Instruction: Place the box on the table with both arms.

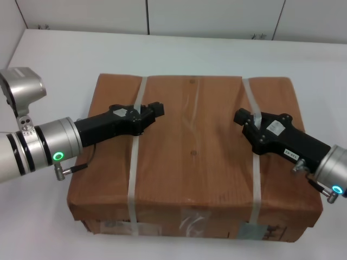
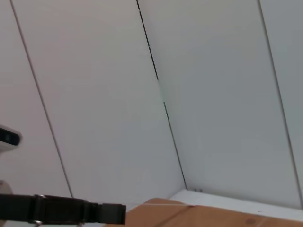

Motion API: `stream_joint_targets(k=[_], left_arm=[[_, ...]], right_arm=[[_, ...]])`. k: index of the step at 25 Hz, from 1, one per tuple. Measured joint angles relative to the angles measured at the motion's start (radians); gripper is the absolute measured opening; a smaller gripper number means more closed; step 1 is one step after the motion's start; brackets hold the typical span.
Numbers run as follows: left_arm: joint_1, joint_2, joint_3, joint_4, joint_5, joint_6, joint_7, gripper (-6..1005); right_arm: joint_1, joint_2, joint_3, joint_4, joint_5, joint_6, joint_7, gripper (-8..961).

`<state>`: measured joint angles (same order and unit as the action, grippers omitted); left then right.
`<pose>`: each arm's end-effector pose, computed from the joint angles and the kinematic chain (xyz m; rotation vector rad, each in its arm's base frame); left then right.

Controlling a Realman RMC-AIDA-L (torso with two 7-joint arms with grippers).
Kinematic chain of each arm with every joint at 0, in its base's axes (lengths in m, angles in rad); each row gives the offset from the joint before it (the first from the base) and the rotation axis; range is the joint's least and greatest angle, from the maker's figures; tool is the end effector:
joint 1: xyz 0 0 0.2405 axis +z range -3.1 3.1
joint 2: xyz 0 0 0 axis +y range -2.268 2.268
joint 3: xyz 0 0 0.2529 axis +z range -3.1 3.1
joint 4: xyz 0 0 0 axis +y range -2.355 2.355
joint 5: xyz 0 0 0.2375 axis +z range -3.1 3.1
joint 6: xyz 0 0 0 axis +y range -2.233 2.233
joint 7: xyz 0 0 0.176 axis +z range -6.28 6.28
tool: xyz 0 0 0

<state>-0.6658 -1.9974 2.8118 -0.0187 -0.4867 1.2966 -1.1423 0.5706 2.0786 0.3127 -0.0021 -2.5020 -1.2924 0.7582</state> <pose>-0.2759 0.3715 -0.0843 -2.4202 -0.9814 -0.9328 0.2821 0.3447 -0.1069 -2.3234 0.6931 0.9167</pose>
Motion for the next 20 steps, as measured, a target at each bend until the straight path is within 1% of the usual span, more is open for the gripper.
stream_joint_targets(k=[4,5,6,7,8,11,13,16,20], left_arm=[[-0.002,-0.017,0.001,-0.017,0.0,-0.064,0.036,142],[-0.009,-0.026,0.005,-0.019,0.0,-0.111,0.056,145],[-0.009,-0.026,0.005,-0.019,0.0,-0.111,0.056,148],[-0.015,-0.032,0.008,-0.017,0.001,-0.15,0.071,150],[-0.017,-0.034,0.008,-0.014,0.003,-0.175,0.08,153],[-0.018,-0.039,0.009,-0.007,0.006,-0.243,0.096,161],[-0.019,-0.039,0.009,-0.007,0.007,-0.26,0.099,167],[-0.02,-0.04,0.009,-0.006,0.007,-0.336,0.116,175],[-0.02,-0.041,0.009,0.005,0.008,-0.378,0.129,185]], right_arm=[[0.034,0.0,-0.005,0.017,0.0,0.117,0.001,50],[0.043,0.0,-0.007,0.026,-0.002,0.155,0.0,50],[0.06,0.0,-0.011,0.043,-0.006,0.209,-0.001,50],[0.06,0.0,-0.011,0.043,-0.006,0.209,-0.001,51],[0.071,0.0,-0.013,0.051,-0.008,0.237,-0.001,51],[0.097,0.0,-0.016,0.079,-0.014,0.312,-0.001,52],[0.102,0.0,-0.017,0.097,-0.021,0.35,-0.002,52],[0.108,0.0,-0.017,0.116,-0.025,0.398,-0.003,53],[0.114,0.0,-0.036,0.127,-0.028,0.446,-0.001,53]])
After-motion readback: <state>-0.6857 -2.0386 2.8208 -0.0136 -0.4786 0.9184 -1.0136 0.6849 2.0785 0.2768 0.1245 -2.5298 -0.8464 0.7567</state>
